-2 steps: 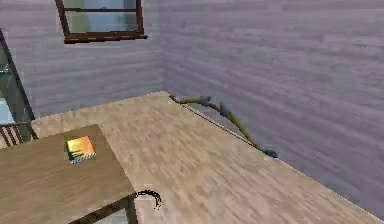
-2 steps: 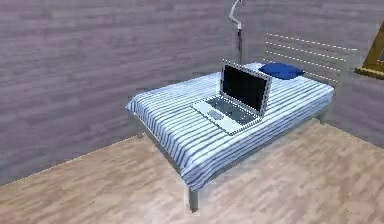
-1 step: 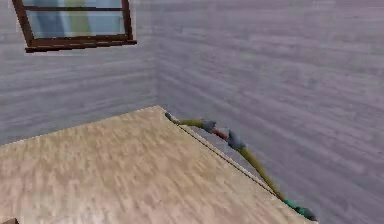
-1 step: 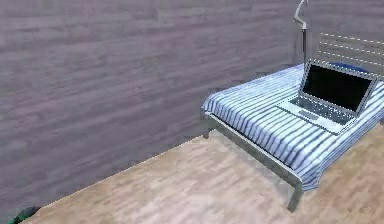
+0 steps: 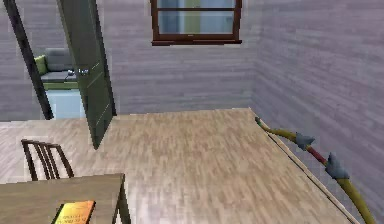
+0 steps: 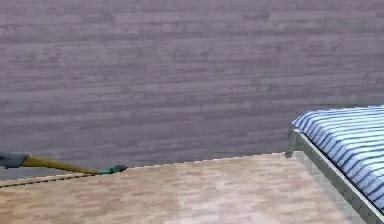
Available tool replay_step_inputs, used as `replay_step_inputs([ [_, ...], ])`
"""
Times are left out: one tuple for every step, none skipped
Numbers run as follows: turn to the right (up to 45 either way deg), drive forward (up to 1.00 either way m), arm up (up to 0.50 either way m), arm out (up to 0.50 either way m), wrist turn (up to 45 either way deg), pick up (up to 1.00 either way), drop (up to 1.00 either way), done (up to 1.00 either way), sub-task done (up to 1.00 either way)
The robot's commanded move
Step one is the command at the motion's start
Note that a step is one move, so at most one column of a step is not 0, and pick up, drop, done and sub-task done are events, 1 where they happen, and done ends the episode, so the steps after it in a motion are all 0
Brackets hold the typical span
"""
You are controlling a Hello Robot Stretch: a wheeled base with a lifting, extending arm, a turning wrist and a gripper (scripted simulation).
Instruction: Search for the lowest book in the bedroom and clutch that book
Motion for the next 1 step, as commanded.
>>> replay_step_inputs([
  [0.0, 0.25, 0.00, 0.00, 0.0, 0.00, 0.00, 0.00, 0.00],
])
